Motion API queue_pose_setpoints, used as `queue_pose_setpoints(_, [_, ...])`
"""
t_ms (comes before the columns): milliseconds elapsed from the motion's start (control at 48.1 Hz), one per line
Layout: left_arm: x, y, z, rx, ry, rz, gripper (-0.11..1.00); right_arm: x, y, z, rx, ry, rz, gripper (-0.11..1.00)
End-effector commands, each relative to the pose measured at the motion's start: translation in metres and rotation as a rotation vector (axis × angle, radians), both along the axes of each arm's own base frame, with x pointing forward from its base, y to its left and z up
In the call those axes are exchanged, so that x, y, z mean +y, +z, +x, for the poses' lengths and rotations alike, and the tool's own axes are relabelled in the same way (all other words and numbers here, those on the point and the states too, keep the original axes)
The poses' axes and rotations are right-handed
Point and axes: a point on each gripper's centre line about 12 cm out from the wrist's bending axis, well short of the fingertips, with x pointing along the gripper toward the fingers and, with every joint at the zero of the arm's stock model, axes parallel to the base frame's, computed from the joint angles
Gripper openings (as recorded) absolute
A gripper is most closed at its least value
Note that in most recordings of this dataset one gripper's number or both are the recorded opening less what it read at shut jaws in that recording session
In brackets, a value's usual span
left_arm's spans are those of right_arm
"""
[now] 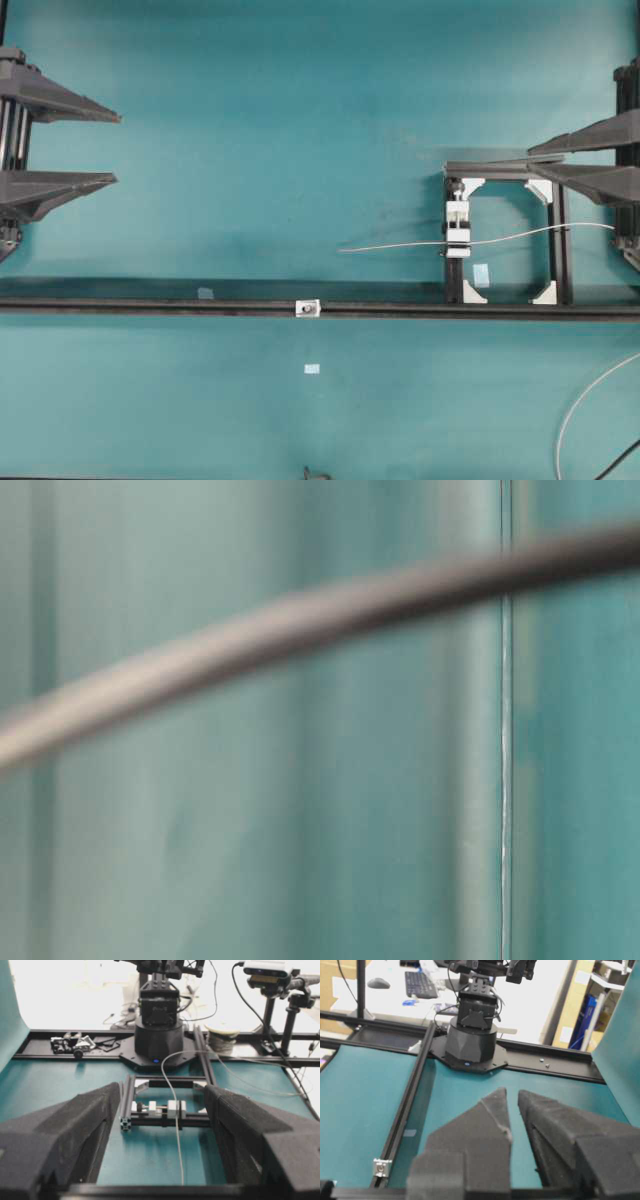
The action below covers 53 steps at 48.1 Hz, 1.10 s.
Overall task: Insert the wire through the hole in the metal fitting marked with a red label.
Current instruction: 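Move the right gripper toward the white wire held in the clamp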
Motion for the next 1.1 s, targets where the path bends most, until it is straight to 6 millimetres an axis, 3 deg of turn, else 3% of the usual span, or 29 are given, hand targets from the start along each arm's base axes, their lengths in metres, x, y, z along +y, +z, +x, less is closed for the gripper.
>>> queue_pose_setpoints(0, [0.002,-0.004,0.002,0.015,0.012,-0.038,0.24,-0.001,-0.003,0.003,0.014,-0.007,0.006,0.24])
queue_pose_setpoints(42, [0.003,-0.004,0.002,0.018,0.015,-0.041,0.22,-0.001,-0.006,0.005,0.032,-0.007,0.008,0.22])
queue_pose_setpoints(146, [0.005,-0.008,0.002,0.032,0.024,-0.043,0.02,-0.001,-0.014,0.014,0.083,-0.007,0.014,0.03])
queue_pose_setpoints(249, [0.005,-0.010,0.001,0.045,0.024,-0.043,-0.05,-0.002,-0.016,0.023,0.109,-0.007,0.023,-0.03])
queue_pose_setpoints(374, [0.005,-0.019,0.002,0.087,0.025,-0.043,0.10,-0.002,-0.017,0.031,0.133,-0.008,0.047,-0.01])
queue_pose_setpoints(499, [0.005,-0.042,0.004,0.168,0.031,-0.049,0.37,-0.002,-0.026,0.035,0.167,-0.010,0.075,0.16])
queue_pose_setpoints(582, [0.007,-0.055,0.008,0.218,0.039,-0.056,0.39,-0.002,-0.031,0.037,0.185,-0.011,0.095,0.37])
queue_pose_setpoints(644, [0.009,-0.061,0.013,0.249,0.047,-0.063,0.39,-0.002,-0.035,0.039,0.202,-0.012,0.104,0.44])
queue_pose_setpoints(956, [0.012,-0.079,0.021,0.307,0.061,-0.067,0.63,-0.003,-0.048,0.052,0.267,-0.016,0.129,0.44])
queue_pose_setpoints(1081, [0.012,-0.084,0.022,0.325,0.062,-0.067,0.65,-0.003,-0.053,0.060,0.300,-0.022,0.192,0.45])
